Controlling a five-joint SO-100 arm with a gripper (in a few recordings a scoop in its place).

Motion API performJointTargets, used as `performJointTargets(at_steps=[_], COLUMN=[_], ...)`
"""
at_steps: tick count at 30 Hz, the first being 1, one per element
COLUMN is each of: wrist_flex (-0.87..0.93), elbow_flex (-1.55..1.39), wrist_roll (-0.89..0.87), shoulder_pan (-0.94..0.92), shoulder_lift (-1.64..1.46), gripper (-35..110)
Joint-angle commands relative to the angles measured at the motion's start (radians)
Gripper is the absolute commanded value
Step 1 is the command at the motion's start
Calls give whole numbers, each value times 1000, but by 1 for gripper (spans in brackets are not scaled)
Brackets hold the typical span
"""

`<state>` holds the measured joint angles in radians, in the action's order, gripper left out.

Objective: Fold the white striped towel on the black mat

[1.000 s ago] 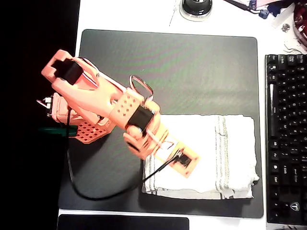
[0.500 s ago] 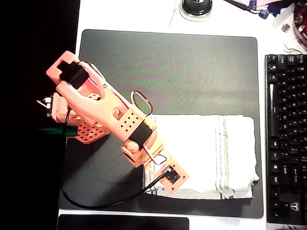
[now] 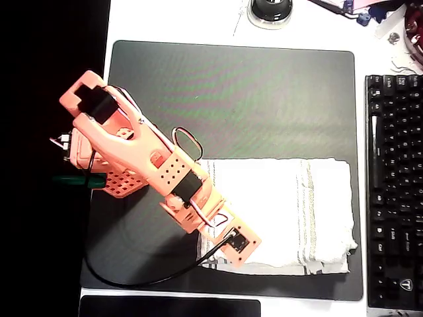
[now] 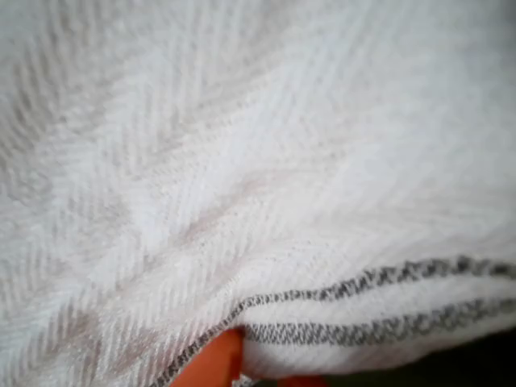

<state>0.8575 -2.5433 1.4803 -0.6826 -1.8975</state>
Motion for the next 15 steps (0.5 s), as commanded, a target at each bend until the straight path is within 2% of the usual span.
performJointTargets(at_steps=[1, 15], wrist_flex=[15, 681], elbow_flex=[17, 419], wrist_roll=[-2, -9], shoulder_pan=[6, -18], shoulder_lift=[25, -230], gripper=[0, 0])
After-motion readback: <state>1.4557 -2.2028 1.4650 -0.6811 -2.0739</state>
